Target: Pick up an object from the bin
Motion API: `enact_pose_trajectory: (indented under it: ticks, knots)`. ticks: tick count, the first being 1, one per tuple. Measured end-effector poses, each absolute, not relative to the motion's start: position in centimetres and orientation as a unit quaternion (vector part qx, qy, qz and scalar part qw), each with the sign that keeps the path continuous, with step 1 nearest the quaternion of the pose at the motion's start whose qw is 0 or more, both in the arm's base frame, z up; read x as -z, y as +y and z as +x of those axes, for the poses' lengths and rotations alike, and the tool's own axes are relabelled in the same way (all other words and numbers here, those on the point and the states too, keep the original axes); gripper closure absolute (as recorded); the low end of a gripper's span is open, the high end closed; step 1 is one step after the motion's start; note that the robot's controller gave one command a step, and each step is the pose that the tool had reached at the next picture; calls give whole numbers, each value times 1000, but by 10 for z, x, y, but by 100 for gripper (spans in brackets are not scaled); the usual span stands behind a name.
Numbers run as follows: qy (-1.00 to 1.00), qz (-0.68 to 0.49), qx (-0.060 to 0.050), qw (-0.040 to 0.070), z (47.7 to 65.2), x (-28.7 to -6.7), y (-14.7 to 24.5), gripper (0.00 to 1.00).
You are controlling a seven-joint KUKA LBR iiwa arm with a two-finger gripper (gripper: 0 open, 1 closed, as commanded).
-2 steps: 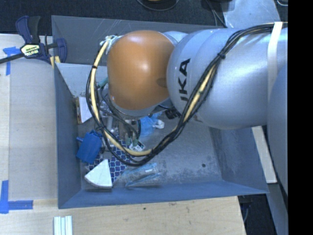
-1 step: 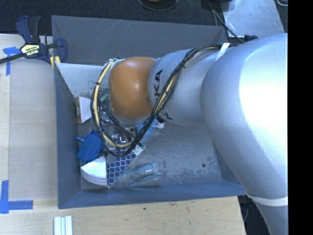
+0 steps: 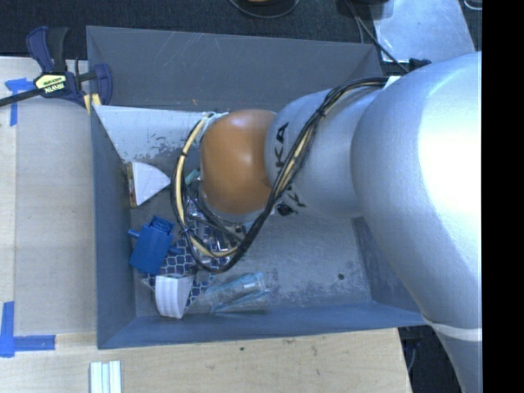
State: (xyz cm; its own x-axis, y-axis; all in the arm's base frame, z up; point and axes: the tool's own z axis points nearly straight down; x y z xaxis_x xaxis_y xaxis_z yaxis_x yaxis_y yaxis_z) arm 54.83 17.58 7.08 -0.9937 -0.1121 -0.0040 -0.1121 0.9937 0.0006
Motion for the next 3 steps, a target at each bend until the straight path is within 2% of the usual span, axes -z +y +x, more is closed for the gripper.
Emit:
enact_pose_trajectory:
  ticks: [1, 2, 3]
  knots:
    - [999, -43, -3, 4, 569, -75, 200, 0]
    - [998, -56, -1, 3, 549, -71, 176, 0]
    - [1000, -3, 5, 2, 564, -71, 232, 100]
